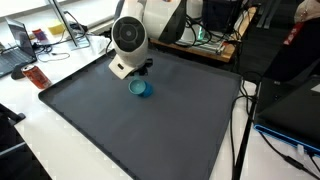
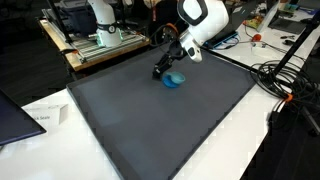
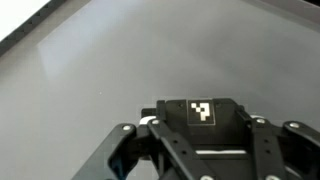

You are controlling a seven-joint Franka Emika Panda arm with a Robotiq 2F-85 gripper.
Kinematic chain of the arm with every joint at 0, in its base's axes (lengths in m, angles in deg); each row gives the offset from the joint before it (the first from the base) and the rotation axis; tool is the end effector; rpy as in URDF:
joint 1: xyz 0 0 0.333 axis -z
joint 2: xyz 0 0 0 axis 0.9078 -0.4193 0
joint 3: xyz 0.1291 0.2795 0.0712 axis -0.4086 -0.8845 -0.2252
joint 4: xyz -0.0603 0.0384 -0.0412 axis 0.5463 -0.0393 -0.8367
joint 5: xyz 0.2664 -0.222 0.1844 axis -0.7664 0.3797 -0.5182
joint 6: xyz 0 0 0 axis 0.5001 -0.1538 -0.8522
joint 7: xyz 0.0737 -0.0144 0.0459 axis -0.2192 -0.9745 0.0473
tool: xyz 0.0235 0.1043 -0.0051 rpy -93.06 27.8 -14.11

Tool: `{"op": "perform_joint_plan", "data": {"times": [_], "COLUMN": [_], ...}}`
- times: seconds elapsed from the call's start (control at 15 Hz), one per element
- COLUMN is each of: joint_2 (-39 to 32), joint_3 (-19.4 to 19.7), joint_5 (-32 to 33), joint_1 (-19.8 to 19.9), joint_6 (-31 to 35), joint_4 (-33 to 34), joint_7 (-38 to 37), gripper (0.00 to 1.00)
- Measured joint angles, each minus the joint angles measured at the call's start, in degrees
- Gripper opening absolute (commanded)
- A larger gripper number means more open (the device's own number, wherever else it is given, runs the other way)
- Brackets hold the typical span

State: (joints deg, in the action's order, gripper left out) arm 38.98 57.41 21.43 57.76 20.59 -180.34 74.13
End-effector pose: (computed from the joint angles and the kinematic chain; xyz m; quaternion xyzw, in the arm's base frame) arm 0.6091 0.0516 0.1946 0.8810 0.2967 -0.3111 0.1976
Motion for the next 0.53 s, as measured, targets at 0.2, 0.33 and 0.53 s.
{"op": "perform_joint_plan", "data": {"times": [0.2, 0.33, 0.53], "joint_2": [1.03, 2.16, 3.75], "joint_3": [0.09, 0.02, -0.31], "joint_5": [-0.18, -1.61, -5.78], "joint_1": [0.68, 1.32, 2.10], "joint_6": [0.04, 0.30, 0.59], "joint_4": [1.38, 1.74, 1.85], "joint_7": [-0.01, -0.01, -0.08], "gripper": [0.35, 0.35, 0.35]}}
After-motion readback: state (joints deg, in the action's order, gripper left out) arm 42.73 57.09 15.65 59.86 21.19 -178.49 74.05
